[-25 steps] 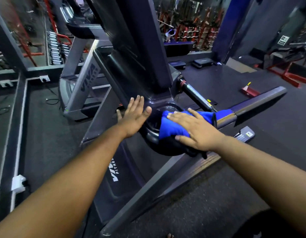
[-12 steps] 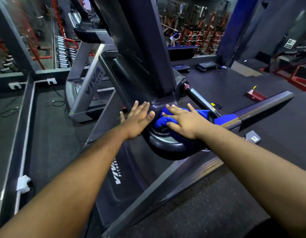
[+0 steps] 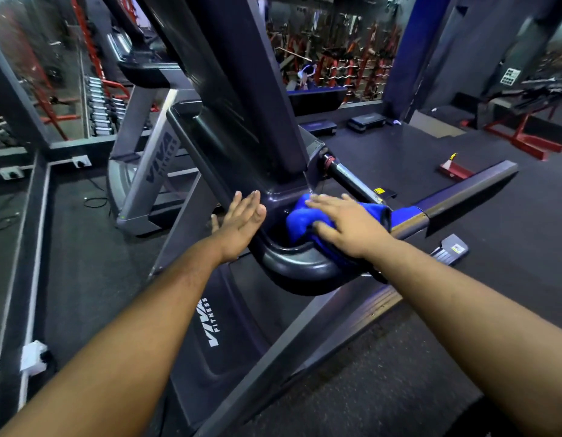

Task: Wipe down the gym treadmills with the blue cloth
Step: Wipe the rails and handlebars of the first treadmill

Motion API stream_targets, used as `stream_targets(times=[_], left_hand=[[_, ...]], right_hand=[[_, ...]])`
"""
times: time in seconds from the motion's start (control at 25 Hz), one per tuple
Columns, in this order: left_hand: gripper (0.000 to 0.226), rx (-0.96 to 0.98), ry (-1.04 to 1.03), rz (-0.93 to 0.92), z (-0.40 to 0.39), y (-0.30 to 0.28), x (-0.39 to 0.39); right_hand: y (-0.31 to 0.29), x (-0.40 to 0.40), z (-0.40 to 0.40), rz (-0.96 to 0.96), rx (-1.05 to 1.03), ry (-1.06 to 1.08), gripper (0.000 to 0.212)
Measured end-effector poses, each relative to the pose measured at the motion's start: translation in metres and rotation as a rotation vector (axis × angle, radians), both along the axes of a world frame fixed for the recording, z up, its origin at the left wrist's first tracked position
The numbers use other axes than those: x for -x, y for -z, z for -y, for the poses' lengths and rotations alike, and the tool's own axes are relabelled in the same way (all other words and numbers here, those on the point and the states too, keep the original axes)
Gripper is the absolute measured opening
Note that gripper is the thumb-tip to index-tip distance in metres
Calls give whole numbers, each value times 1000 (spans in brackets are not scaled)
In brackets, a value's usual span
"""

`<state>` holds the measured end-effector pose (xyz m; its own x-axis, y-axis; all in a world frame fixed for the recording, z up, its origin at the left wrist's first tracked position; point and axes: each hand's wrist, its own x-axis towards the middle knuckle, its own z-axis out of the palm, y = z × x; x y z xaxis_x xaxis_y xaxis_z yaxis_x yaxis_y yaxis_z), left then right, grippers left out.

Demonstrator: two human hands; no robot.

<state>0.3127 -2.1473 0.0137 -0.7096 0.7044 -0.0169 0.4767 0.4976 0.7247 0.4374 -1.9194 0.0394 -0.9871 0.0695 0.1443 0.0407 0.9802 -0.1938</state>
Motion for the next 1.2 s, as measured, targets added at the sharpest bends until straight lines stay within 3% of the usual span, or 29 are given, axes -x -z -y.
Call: stream_targets(times=[0.12,0.2,0.32,0.44,0.52,0.64,0.72,0.88,1.04,1.2], left_hand=[[125,-35,-4,41,0,-1,2],[124,-70,-9,83,0,2,5],[106,-174,-53,190,-1,9,10],[74,-282,-162,245,-7,16,17],[84,-267,-139,271,-7,16,15],[115,-228,-63,301,-5,17,14],[116,-247,-70,318,-4,15,16],[83,-256,-127,262,-5,14,13],[122,-141,-19,160,-3,0,2],[131,-148,-6,160,-1,-5,1]], right_hand=[[1,26,5,-34,43,437,64],[2,54,44,123,44,553,74],[0,77,96,296,122,472,90],[-4,49,83,236,109,121,77],[-6,26,49,195,-6,-81,67],[-10,21,19,224,-133,60,63],[-9,32,40,278,-145,113,67],[-4,29,89,307,0,6,63],[-15,19,80,240,-44,-44,47],[-19,39,87,274,-58,-10,62]])
